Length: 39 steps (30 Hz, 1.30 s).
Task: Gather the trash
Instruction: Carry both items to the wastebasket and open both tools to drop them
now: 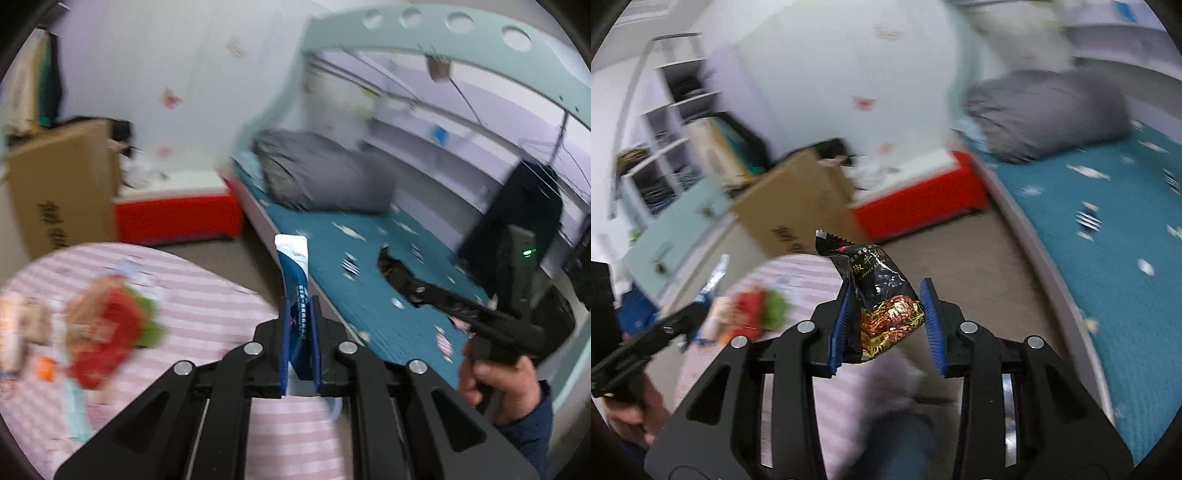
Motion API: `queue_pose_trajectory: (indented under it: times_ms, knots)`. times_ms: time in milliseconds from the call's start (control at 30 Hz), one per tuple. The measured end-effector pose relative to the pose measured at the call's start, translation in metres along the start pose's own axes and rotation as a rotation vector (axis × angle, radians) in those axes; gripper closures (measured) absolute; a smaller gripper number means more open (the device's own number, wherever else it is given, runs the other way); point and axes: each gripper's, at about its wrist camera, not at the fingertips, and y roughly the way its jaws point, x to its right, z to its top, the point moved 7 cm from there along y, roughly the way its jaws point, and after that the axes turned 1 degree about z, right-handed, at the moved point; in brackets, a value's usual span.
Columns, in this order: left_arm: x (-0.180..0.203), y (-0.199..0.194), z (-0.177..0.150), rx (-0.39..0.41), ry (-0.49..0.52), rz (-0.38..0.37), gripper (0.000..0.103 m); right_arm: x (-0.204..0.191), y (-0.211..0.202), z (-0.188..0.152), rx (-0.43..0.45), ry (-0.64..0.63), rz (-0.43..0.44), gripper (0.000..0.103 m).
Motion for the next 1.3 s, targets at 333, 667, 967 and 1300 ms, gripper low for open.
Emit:
queue_pose_trajectory:
  times_ms: [333,667,967,1300]
  knots:
    - [0.065,0.136,-0.039,-0.260,-0.039,-0.118,0.094,0.133,0.037,-0.066,-0.154,0.251,-0.128,0.067]
    - [0.080,0.241,-0.080,-0.495,-0.050,-0.054,0.092,0.173,0.089,-0.094,-0.254,0.394,-0.122,0.066]
    - [0.064,0.273,-0.100,-0.596,-0.029,0.032,0.021,0.201,0.124,-0.123,-0.333,0.510,-0.135,0.018]
    - [0.077,0.241,-0.075,-0.480,0.026,0.023,0.016,0.201,0.090,-0.114,-0.278,0.479,-0.251,0.006]
